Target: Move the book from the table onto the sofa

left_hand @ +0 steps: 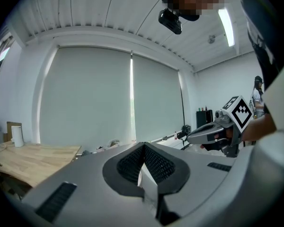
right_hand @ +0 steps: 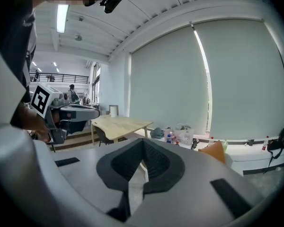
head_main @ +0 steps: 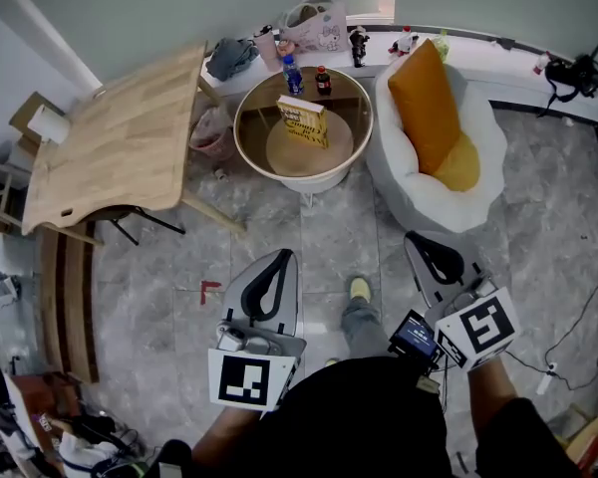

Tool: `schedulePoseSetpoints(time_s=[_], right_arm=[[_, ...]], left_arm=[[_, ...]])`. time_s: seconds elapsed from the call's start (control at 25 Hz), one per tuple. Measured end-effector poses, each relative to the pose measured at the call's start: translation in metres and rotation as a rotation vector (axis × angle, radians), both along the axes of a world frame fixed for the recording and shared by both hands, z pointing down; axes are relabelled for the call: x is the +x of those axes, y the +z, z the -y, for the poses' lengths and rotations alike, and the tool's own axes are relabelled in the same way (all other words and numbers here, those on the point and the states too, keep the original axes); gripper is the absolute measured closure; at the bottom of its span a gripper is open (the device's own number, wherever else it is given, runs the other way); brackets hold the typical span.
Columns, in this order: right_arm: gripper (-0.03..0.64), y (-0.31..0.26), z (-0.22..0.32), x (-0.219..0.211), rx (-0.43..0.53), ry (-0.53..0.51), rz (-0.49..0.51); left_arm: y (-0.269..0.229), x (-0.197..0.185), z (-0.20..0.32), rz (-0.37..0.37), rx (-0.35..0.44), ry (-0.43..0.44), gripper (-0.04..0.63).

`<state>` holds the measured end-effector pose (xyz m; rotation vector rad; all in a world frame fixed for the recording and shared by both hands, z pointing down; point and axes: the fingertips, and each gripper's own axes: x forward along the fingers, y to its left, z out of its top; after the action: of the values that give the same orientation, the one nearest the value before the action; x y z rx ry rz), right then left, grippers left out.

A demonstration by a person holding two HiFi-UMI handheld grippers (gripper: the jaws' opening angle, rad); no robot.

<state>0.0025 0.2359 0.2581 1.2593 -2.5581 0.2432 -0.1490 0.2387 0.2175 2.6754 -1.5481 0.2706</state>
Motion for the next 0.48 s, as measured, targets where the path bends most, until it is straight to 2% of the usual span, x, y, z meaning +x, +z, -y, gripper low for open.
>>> schedulePoseSetpoints(time_s=[0.48], right_arm=[[0.607, 0.005, 0.090, 0.034, -0.041, 0.002, 0.043]], left_arm=[[-0.001, 0.033, 0.091, 0.019, -0.020, -0.019, 0.588]])
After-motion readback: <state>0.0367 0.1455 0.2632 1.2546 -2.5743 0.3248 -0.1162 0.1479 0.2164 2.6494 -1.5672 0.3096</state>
